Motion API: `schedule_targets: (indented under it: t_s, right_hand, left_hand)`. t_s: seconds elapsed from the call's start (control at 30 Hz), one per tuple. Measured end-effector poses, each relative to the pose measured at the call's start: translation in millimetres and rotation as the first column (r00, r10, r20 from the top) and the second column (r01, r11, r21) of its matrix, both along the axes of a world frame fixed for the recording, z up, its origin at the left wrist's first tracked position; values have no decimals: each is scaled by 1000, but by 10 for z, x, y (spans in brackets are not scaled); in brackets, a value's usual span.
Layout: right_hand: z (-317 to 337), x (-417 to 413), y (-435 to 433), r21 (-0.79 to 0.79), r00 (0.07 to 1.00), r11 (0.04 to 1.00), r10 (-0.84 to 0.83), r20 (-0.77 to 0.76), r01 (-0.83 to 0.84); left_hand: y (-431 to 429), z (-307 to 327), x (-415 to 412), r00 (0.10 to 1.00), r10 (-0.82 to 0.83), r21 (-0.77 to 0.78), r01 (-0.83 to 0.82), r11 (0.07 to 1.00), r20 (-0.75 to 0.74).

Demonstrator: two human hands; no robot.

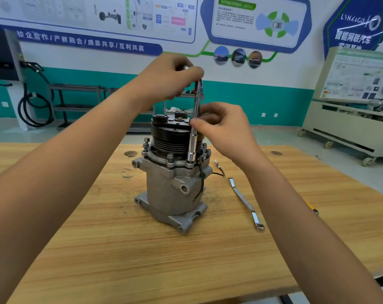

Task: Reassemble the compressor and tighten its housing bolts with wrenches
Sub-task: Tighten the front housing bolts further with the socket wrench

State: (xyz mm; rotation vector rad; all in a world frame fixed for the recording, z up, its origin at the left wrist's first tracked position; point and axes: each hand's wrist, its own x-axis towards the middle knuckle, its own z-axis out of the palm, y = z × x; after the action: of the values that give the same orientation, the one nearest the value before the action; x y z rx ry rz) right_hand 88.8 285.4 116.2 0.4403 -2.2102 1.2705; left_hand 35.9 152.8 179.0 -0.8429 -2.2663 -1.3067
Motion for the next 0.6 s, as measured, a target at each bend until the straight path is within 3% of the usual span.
schedule_targets:
  t_s: [0.13, 0.23, 0.37, 0.43, 0.53, 0.6]
  right_hand:
    - [23, -12, -59, 39, 998, 999, -24, -51, 26]
    - [23, 10, -98, 85, 996, 996, -15, -86, 22]
    - [6, 16, -112, 16, 994, 1000, 7, -109, -5]
    - [10, -9, -104, -29, 994, 999, -25, -108, 22]
    - [24, -46, -65, -74, 986, 993, -103, -129, 94]
    - [41, -35, -54, -21, 988, 995, -103, -117, 101]
  left_hand:
    - [53, -38, 73, 999, 17, 16, -16, 1000, -31]
    - [25, 19, 115, 982, 68, -174, -100, 980, -179]
    - [-22, 97, 136, 914, 139, -386, -294, 875, -382]
    - [-29, 90, 157, 895, 144, -354, -309, 883, -423]
    - [-26, 68, 205, 922, 97, -266, -207, 941, -374]
    - [-21, 75, 244, 936, 55, -248, -148, 957, -348]
